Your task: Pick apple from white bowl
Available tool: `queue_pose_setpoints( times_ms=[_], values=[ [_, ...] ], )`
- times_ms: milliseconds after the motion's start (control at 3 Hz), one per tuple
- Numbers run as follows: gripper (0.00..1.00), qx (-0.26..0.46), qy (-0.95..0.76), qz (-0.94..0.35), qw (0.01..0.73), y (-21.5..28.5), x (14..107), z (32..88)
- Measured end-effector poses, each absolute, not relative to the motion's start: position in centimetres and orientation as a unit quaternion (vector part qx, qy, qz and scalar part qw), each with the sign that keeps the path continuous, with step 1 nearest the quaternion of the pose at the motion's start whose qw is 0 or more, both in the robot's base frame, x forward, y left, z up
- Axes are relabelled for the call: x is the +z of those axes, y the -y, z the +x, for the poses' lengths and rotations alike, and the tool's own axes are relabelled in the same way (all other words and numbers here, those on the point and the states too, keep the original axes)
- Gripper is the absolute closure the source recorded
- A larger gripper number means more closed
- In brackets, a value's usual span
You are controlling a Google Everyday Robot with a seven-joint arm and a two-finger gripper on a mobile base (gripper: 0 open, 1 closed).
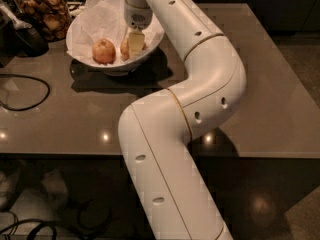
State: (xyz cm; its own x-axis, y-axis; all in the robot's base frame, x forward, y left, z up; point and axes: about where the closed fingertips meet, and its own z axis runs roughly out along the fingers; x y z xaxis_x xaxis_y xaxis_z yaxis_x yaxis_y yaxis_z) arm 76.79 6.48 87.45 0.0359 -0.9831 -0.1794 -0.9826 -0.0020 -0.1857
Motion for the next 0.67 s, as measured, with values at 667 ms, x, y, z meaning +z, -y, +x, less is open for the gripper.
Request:
queue_pose_setpoints(
  times_ms=[667],
  values=[
    [0.3,-0.008,-0.686,-0.717,0.121,-6.66,86.87,76.91]
  ],
)
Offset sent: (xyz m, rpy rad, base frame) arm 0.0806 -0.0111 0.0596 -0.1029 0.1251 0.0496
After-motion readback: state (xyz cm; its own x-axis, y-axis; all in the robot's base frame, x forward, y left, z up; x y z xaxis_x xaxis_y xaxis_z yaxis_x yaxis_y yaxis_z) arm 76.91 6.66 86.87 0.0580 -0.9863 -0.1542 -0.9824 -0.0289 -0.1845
